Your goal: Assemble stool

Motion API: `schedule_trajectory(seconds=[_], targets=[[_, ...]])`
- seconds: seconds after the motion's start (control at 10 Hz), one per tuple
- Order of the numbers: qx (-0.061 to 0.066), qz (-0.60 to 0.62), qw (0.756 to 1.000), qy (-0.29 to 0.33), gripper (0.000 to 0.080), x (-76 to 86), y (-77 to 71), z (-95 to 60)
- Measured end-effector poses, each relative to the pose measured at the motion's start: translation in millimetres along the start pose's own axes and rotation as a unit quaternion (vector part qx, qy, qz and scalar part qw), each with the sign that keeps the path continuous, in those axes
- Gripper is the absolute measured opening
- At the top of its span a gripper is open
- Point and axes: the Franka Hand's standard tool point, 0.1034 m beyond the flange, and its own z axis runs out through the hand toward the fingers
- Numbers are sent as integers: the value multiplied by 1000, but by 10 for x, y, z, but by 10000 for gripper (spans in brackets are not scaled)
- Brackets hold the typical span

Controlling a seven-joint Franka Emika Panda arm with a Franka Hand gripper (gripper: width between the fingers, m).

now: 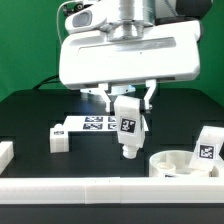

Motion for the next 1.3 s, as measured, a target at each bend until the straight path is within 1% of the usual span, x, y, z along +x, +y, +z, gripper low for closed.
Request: schedule_trajectory(seconds=[0.1,0.2,0.3,0.4,0.5,0.8,1.1,1.3], targets=[[12,2,1000,3,327,-37,-151,-2],[20,4,1000,9,327,-62,-257,12],[25,10,1000,10,327,-109,-367,54],[28,7,1000,9,327,-125,-427,72],[26,9,1000,10,327,-112,-387,72],[25,8,1000,9,327,-120,-378,82],[23,6,1000,3,327,-184,-367,149],[22,6,1000,3,327,-190,-348,158]])
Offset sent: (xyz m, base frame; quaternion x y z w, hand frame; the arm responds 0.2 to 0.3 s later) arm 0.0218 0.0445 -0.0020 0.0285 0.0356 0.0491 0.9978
